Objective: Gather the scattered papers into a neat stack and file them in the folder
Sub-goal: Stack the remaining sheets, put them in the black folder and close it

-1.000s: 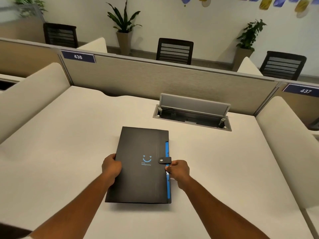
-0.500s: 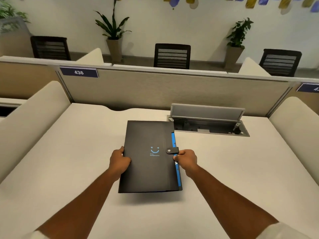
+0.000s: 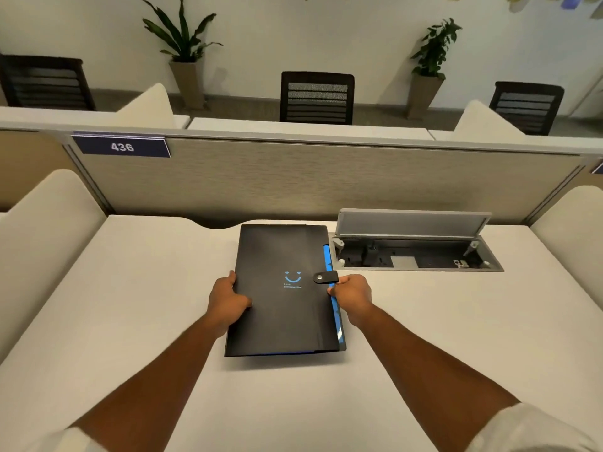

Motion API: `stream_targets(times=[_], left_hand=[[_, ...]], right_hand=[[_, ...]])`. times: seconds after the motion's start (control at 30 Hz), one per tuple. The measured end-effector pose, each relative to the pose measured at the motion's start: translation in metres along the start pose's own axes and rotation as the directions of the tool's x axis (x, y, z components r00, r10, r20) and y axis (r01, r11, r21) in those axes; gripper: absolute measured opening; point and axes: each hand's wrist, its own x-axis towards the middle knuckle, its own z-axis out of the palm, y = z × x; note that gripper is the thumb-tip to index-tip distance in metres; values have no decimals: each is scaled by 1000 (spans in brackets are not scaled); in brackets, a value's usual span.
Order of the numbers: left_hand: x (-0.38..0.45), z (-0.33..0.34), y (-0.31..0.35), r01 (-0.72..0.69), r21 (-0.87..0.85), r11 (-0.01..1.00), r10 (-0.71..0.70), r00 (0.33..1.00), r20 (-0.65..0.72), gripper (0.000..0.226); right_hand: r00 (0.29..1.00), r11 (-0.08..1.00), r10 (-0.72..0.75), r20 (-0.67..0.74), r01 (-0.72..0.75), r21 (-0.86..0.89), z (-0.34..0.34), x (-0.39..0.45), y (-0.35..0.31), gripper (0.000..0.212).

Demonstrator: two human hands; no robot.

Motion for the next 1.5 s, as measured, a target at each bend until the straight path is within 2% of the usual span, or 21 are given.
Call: stream_targets(times=[0.33, 0.5, 0.67, 0.9, 1.07, 1.3, 1.4, 1.5], left_hand=[[79, 14, -6, 6, 95, 995, -10, 999, 38, 73], [97, 22, -7, -39, 193, 980, 34, 999, 32, 65], [100, 27, -4, -35, 308, 951, 39, 999, -8, 79], [95, 31, -8, -60, 346, 936, 70, 997, -16, 85], [89, 36, -13, -115, 415, 903, 138, 990, -26, 81], [85, 38, -15, -121, 393, 911, 130, 991, 4, 80], [78, 38, -16, -134, 371, 919, 124, 991, 50, 87], [67, 37, -19, -132, 390, 911, 108, 991, 82, 93]], right_hand=[[996, 996, 60, -61, -64, -61, 31, 65, -12, 25], [995, 995, 6, -97, -16, -98, 36, 80, -10, 24], [989, 991, -14, -150, -6, -133, 40, 81, -11, 26], [983, 981, -48, -178, 13, -196, 40, 77, -7, 26], [979, 988, -36, -198, 4, -156, 41, 75, -6, 31], [984, 989, -57, -172, 32, -145, 38, 68, -6, 29], [984, 993, -81, -158, 67, -93, 34, 59, 2, 26], [988, 996, -86, -126, 81, -44, 29, 48, 6, 34]])
